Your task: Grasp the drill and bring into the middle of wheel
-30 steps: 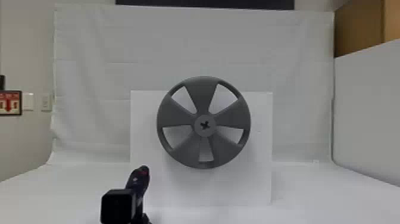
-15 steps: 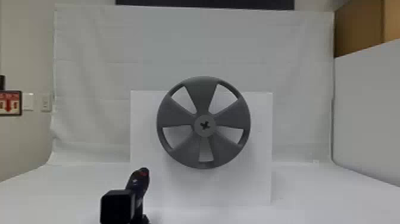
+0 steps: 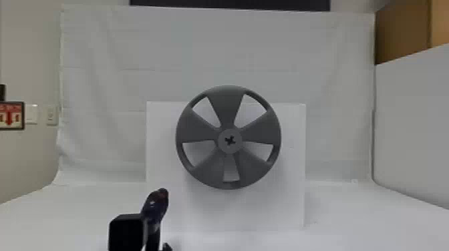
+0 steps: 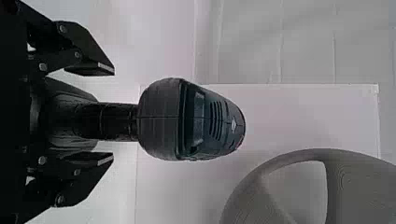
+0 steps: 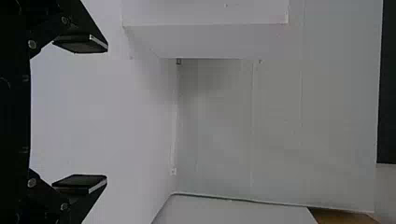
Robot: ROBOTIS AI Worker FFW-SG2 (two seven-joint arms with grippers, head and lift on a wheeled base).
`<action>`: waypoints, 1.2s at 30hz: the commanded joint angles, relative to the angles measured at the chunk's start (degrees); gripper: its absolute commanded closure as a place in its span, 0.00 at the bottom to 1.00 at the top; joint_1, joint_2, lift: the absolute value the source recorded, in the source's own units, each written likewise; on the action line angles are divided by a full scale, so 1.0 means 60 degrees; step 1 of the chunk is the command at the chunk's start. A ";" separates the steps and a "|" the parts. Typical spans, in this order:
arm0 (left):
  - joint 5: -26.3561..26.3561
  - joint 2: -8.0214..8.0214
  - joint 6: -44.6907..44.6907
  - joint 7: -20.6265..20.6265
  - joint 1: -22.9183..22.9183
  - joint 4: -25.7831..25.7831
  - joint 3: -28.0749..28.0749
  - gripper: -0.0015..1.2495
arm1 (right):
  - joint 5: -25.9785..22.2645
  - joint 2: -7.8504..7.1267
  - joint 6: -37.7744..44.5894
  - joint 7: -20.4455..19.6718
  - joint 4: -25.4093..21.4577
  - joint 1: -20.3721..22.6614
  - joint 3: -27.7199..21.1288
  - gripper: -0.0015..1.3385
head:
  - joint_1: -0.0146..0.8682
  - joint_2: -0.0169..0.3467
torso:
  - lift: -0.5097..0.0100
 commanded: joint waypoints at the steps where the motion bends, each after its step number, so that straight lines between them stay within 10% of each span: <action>1: 0.0021 0.0000 0.0003 0.0000 0.0007 0.0010 0.0016 0.31 | 0.0000 0.0000 0.0001 0.0013 0.0006 0.0000 0.0003 0.22 | 0.02 0.05 | 0.20; 7: 0.0006 -0.0014 0.0047 -0.0410 0.0007 0.0054 0.0251 0.02 | 0.0000 0.0000 0.0001 -0.0001 0.0006 0.0000 0.0003 0.22 | 0.02 0.05 | 0.20; 18: -0.1781 -0.0395 0.0384 -0.5259 -0.0183 0.0391 0.1877 0.01 | -0.0058 -0.0029 0.0001 -0.0001 0.0006 0.0000 -0.0100 0.22 | 0.02 0.05 | 0.20; 36: -0.3817 -0.0381 0.0370 -0.9976 -0.0623 0.0948 0.3356 0.01 | -0.0132 -0.0059 0.0001 0.0013 0.0006 0.0015 -0.0188 0.22 | 0.02 0.05 | 0.20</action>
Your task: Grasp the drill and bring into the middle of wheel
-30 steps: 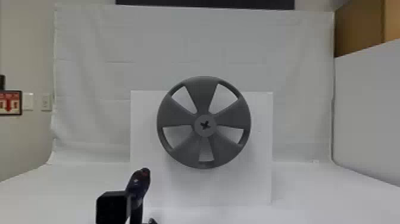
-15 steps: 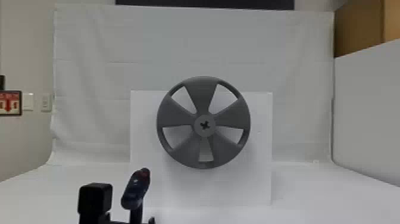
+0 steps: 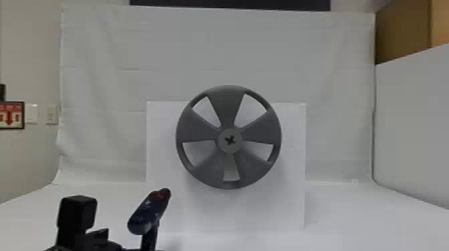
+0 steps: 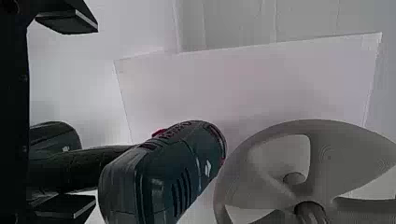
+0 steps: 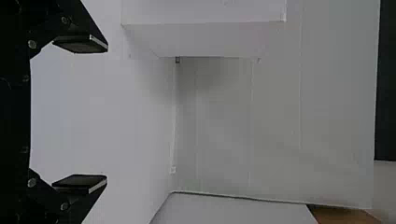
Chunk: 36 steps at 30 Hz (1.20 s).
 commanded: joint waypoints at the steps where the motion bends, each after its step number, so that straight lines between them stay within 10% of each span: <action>1: -0.0441 0.0006 -0.0004 -0.0813 -0.0149 0.0252 0.0346 0.01 | -0.0022 0.0007 0.0000 0.0008 0.0000 0.0014 -0.0025 0.22 | 0.02 0.05 | 0.20; 20: -0.0544 0.0152 -0.0092 -0.2322 -0.0105 0.0531 0.1723 0.01 | -0.0022 0.0007 0.0000 -0.0006 0.0000 0.0029 -0.0039 0.22 | 0.02 0.05 | 0.20; 36: 0.0013 0.0167 -0.0224 -0.1106 0.0174 0.0516 0.2353 0.02 | -0.0022 -0.0022 0.0000 -0.0006 0.0000 0.0073 -0.0025 0.22 | 0.02 0.05 | 0.20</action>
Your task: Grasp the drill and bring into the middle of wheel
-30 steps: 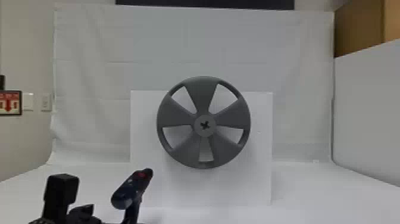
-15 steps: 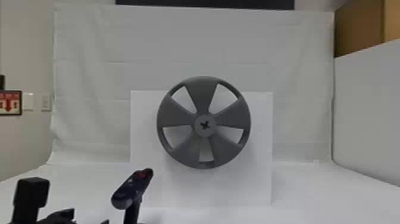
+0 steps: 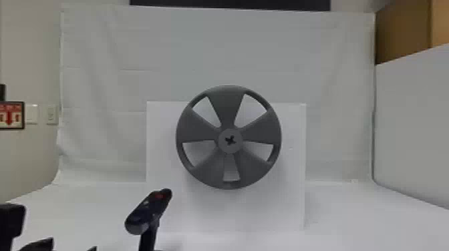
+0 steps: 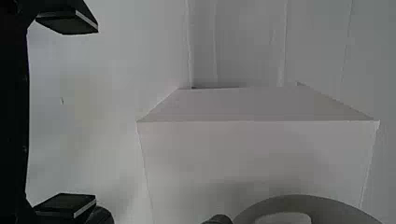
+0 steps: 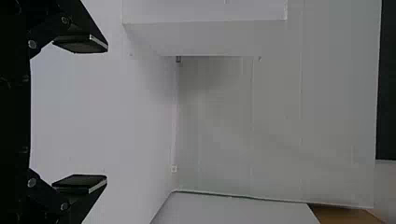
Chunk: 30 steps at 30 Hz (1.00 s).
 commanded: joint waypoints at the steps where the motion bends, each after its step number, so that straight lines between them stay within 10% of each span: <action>1: 0.0542 -0.0014 -0.0091 0.0699 0.0155 -0.0028 0.0053 0.02 | 0.0000 -0.0009 0.0000 -0.0012 0.0000 0.0010 0.0018 0.22 | 0.02 0.05 | 0.20; 10: 0.0527 -0.0204 -0.0354 0.2970 0.0463 -0.0804 -0.0431 0.02 | 0.0000 -0.0039 0.0000 -0.0012 0.0000 0.0010 0.0018 0.22 | 0.02 0.05 | 0.20; 30: 0.0483 -0.0263 -0.0574 0.3512 0.0375 -0.0892 -0.0651 0.02 | 0.0000 -0.0024 0.0000 0.0003 0.0000 0.0010 0.0032 0.22 | 0.02 0.05 | 0.20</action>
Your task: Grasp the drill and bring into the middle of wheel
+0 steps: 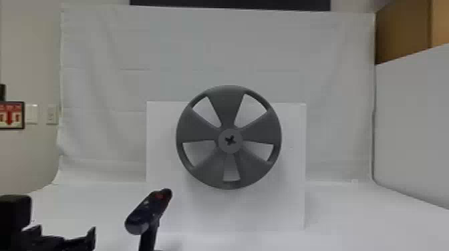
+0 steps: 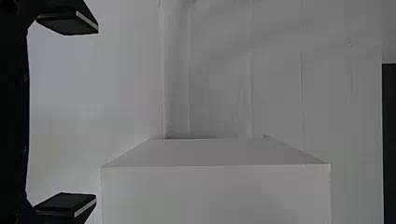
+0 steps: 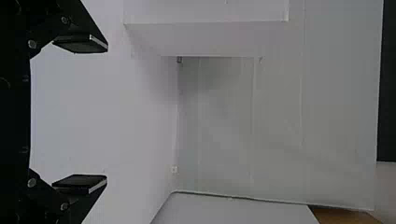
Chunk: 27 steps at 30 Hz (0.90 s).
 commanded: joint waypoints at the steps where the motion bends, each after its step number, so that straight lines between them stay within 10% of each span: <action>1: -0.0021 0.0000 0.0001 0.0011 0.0026 0.0013 0.0021 0.02 | -0.0007 0.0001 0.0000 0.0014 0.0000 0.0000 -0.0026 0.22 | 0.02 0.05 | 0.20; 27: -0.0036 -0.0044 0.0001 0.0055 0.0084 0.0013 0.0095 0.02 | -0.0051 0.0001 -0.0015 -0.0001 0.0000 -0.0015 -0.0085 0.22 | 0.02 0.05 | 0.20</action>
